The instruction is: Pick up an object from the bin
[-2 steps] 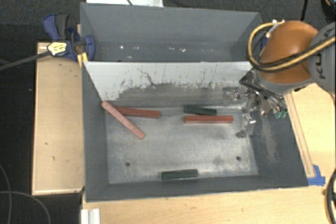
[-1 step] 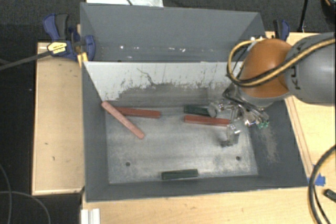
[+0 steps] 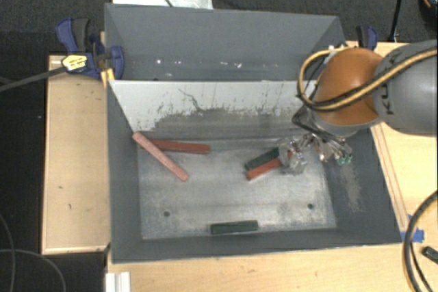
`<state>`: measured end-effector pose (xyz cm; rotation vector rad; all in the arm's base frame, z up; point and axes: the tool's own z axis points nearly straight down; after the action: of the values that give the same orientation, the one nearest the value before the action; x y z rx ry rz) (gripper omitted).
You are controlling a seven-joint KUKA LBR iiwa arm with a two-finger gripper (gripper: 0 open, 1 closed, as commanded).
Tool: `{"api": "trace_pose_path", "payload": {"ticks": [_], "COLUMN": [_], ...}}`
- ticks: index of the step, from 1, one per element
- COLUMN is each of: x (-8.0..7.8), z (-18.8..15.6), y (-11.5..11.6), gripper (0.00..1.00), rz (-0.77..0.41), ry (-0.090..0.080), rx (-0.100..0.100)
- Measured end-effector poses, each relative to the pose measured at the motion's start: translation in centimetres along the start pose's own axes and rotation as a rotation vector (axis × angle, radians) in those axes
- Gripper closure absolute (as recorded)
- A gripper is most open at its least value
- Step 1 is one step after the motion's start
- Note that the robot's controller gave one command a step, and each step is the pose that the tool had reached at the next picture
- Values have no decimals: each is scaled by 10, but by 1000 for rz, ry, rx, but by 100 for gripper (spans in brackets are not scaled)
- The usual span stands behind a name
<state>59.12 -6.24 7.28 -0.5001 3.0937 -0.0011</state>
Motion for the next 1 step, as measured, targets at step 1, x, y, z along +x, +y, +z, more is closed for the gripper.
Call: {"api": "trace_pose_path", "payload": {"ticks": [1], "x": [1], "z": [2], "y": [0], "gripper": [0], "rz": [-2], "ry": [4], "rx": [-1]}}
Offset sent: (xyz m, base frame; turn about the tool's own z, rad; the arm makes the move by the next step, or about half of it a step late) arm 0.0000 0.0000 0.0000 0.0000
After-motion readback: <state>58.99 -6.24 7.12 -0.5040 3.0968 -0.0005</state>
